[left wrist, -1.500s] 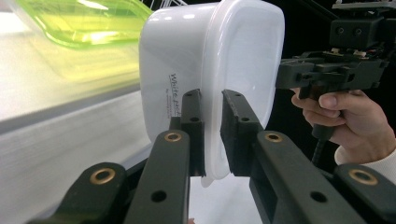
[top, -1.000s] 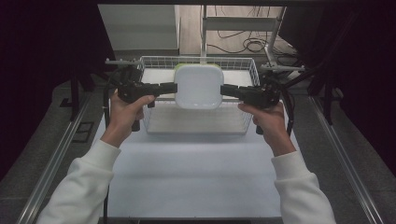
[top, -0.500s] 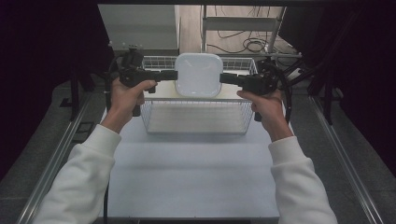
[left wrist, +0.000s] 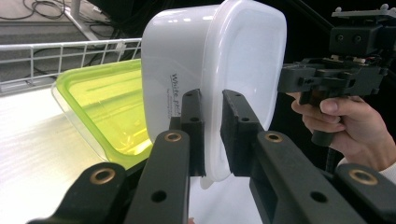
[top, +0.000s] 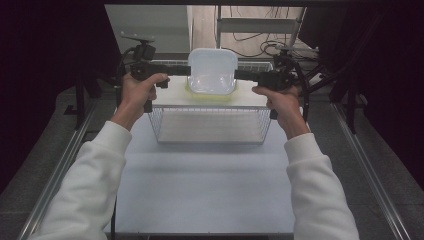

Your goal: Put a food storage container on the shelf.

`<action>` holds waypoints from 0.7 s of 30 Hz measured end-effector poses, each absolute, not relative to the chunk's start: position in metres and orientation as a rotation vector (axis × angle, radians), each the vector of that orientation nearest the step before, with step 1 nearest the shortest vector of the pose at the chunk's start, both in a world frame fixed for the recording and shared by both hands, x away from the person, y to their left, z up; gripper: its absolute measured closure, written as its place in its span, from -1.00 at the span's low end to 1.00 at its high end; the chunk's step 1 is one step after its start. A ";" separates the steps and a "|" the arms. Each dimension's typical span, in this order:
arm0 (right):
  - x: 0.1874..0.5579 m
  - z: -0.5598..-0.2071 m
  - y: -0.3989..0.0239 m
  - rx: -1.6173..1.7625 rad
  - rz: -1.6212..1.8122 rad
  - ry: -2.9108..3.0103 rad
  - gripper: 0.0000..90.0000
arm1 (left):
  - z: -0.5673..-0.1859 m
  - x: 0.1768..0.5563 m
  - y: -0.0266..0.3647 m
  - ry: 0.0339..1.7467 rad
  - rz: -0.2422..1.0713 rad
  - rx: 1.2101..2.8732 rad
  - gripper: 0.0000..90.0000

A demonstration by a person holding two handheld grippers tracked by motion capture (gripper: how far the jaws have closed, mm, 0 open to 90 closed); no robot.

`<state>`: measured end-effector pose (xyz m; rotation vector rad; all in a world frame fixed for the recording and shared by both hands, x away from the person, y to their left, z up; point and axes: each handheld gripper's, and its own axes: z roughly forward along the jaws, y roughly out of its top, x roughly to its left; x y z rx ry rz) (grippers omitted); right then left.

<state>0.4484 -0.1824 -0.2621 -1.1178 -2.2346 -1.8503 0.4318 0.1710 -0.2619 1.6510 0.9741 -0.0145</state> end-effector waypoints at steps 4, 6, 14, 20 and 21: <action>0.460 -0.261 -0.182 -1.152 -1.815 -2.229 0.77 | -0.263 0.443 0.170 1.004 -0.036 1.642 0.78; 0.467 -0.261 -0.181 -1.176 -1.799 -2.224 0.77 | -0.266 0.450 0.170 1.023 -0.063 1.633 0.78; 0.483 -0.263 -0.181 -1.214 -1.741 -2.195 0.77 | -0.272 0.463 0.171 1.055 -0.112 1.610 0.78; 0.491 -0.266 -0.184 -1.229 -1.738 -2.128 0.77 | -0.272 0.467 0.173 1.062 -0.156 1.597 0.78; 0.492 -0.266 -0.184 -1.240 -1.734 -2.115 0.77 | -0.273 0.468 0.174 1.070 -0.169 1.589 0.79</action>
